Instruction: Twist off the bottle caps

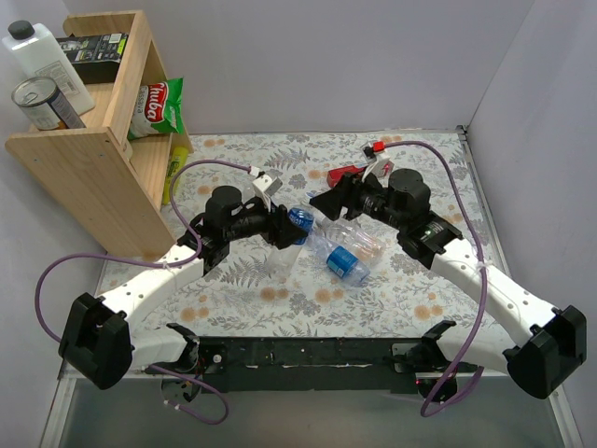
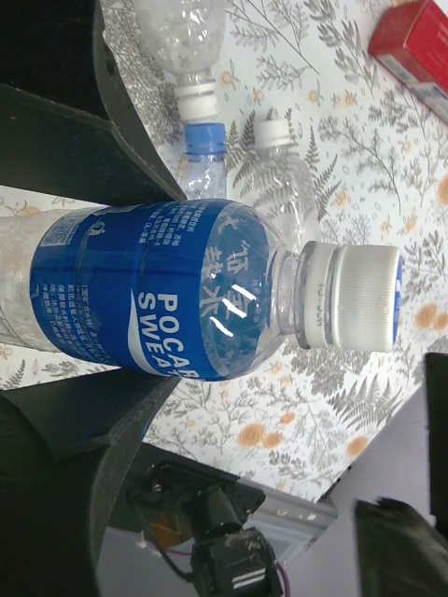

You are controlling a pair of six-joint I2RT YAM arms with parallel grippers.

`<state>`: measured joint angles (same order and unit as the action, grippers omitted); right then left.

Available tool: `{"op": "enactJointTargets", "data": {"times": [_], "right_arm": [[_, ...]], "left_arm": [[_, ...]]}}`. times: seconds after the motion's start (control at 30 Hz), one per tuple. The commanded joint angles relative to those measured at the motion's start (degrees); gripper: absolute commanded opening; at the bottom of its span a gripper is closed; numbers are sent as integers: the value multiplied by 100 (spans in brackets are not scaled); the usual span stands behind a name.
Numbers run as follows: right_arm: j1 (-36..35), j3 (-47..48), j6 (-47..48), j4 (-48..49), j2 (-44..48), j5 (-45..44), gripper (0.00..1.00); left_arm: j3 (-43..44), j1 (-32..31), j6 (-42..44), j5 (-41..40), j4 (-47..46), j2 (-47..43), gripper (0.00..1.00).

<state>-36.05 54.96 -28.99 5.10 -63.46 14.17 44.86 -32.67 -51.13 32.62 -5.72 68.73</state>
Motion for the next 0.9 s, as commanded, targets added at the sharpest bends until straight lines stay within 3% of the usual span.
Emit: {"op": "enactJointTargets", "data": {"times": [0.0, 0.87], "right_arm": [[-287, 375, -422, -132, -245, -661, 69], [-543, 489, -660, 184, -641, -872, 61]], "left_arm": [[277, -47, 165, -651, 220, -158, 2], [374, -416, 464, -766, 457, -149, 2]]}}
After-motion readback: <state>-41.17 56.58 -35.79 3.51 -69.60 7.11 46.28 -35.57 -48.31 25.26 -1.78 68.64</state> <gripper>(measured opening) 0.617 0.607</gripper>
